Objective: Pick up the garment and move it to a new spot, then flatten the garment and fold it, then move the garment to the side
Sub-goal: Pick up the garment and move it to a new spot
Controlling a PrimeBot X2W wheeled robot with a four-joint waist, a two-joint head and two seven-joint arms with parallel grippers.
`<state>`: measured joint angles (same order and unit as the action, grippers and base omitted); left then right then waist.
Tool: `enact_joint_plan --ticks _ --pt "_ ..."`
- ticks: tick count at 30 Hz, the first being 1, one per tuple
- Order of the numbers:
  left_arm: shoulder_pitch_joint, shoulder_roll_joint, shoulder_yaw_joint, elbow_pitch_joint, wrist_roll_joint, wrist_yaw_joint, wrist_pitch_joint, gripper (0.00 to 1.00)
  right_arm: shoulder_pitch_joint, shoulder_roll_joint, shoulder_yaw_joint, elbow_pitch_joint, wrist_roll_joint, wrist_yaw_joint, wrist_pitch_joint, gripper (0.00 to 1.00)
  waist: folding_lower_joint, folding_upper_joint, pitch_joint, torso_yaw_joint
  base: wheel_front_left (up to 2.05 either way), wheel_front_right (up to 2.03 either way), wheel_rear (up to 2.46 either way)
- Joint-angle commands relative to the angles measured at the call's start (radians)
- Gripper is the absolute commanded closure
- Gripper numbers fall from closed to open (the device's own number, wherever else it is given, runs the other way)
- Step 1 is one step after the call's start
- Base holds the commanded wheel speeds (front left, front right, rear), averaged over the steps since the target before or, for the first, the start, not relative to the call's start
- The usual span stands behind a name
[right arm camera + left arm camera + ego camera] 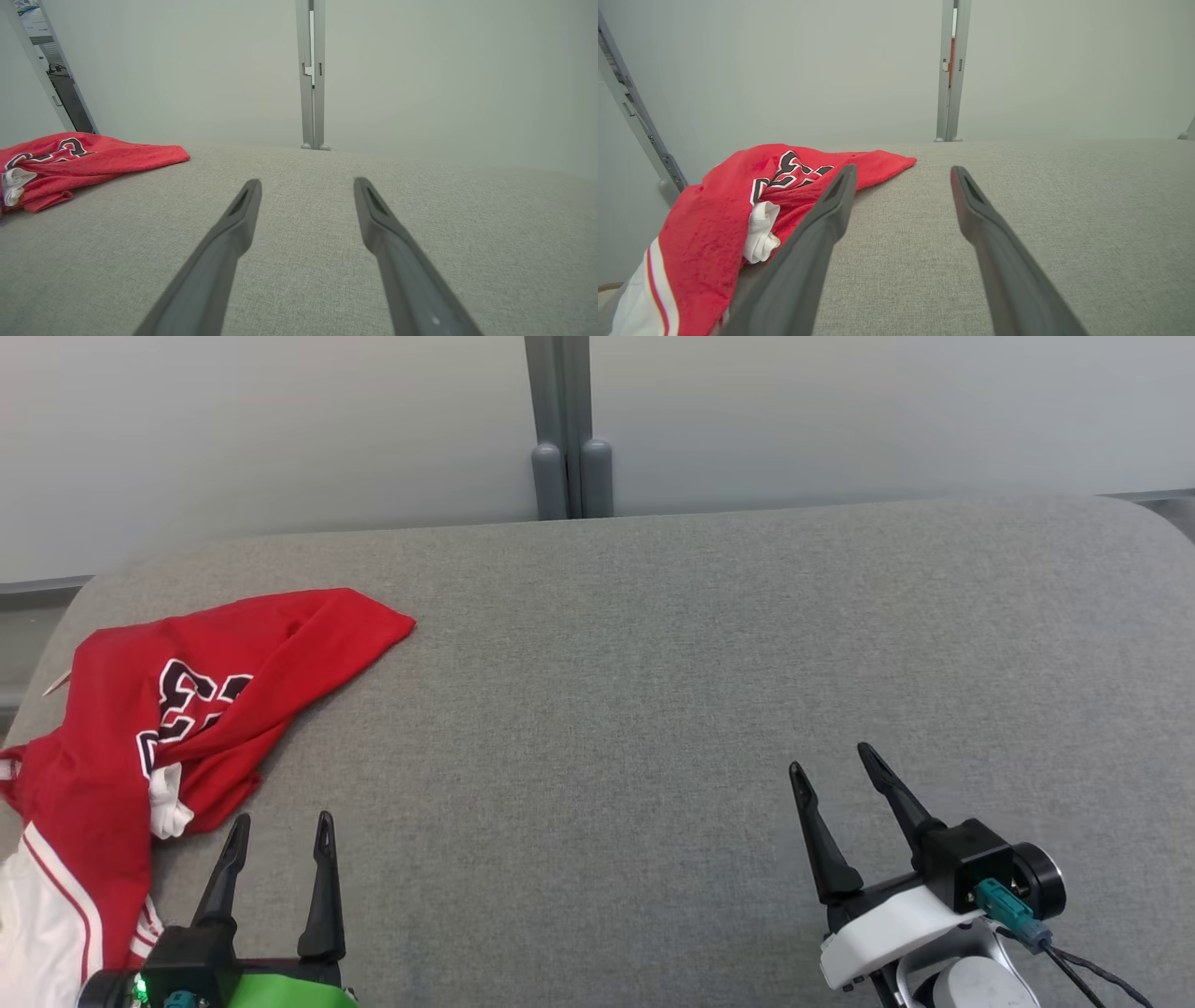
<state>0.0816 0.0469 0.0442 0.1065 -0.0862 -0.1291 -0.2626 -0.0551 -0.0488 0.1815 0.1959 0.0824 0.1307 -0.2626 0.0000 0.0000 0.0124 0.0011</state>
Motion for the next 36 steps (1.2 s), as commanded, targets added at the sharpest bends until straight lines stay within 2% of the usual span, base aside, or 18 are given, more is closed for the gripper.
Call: enact_joint_plan --ticks 1,6,12,24,36 --pt "-0.001 0.006 0.003 0.000 -0.007 0.000 -0.003 0.00 0.009 -0.003 0.002 -0.005 -0.009 0.000 -0.003 0.00 0.0000 0.0000 0.005 0.028 0.00 0.00 0.00" --pt "0.010 0.006 0.014 -0.011 -0.014 0.023 -0.003 0.00 0.016 -0.003 0.009 -0.011 -0.009 0.000 -0.003 0.00 0.0000 0.0000 0.010 0.089 0.00 0.00 0.00" --pt "0.016 0.006 0.008 -0.028 -0.020 0.075 -0.003 0.00 0.017 -0.003 0.015 -0.013 -0.017 0.000 -0.003 0.00 0.0000 0.0000 0.023 0.170 0.00 0.00 0.00" --pt "0.011 0.006 0.010 -0.019 -0.042 0.092 -0.003 0.00 0.027 -0.003 0.019 -0.005 -0.028 0.000 -0.003 0.00 0.0000 0.0000 0.014 0.330 0.00 0.00 0.00" --pt "0.024 0.006 0.010 -0.025 -0.033 0.100 -0.003 0.00 0.031 -0.003 0.027 -0.008 -0.022 0.000 -0.003 0.00 0.0000 0.0000 0.016 0.415 0.00 0.00 0.00"
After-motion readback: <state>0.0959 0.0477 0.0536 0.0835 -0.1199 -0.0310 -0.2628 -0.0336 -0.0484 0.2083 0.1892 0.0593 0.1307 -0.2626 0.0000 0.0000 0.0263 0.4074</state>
